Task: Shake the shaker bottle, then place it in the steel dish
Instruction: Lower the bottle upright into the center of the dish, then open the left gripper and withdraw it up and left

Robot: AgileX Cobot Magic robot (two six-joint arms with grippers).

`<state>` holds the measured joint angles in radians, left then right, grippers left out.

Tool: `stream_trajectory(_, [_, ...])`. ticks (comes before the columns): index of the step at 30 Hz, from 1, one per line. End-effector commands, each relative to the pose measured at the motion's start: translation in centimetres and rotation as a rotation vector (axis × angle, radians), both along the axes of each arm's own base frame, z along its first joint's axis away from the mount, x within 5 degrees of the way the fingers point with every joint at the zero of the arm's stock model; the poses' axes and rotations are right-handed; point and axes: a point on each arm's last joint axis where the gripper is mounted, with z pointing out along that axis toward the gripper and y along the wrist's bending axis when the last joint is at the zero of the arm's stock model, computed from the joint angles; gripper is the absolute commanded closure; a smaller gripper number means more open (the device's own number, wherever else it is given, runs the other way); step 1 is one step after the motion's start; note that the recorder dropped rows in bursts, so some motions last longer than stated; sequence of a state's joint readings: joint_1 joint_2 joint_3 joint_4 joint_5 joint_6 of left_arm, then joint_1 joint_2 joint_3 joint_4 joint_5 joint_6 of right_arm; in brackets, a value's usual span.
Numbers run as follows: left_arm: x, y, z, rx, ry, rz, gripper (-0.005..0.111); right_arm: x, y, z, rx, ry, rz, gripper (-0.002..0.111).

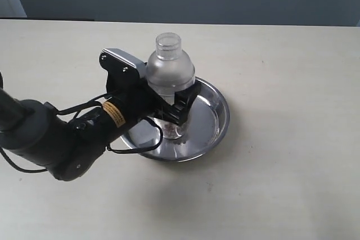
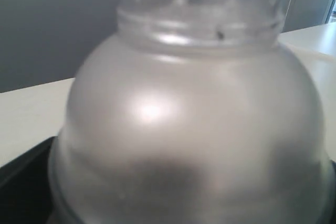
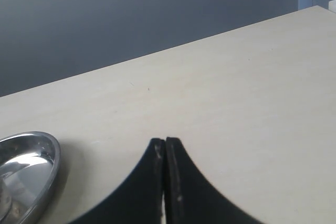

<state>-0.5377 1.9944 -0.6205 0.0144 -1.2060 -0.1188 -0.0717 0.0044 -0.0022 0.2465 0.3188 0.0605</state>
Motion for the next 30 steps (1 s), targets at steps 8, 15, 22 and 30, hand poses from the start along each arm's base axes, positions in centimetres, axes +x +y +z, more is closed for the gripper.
stream_trajectory(8, [-0.5, 0.5, 3.0, -0.047, -0.079, 0.02, 0.002, 0.0, 0.0, 0.0, -0.005, -0.013, 0.001, 0.109])
stream_trajectory(15, [-0.7, 0.7, 4.9, -0.033, -0.147, 0.028, 0.002, 0.0, 0.0, 0.0, -0.005, -0.013, 0.001, 0.109])
stream_trajectory(22, [-1.1, 1.4, 8.4, -0.037, -0.277, 0.083, 0.003, 0.0, 0.0, 0.0, -0.005, -0.013, 0.001, 0.109])
stream_trajectory(30, [-3.1, 2.3, 13.5, 0.109, -0.34, 0.055, 0.057, 0.0, 0.0, 0.0, -0.005, -0.013, 0.001, 0.109])
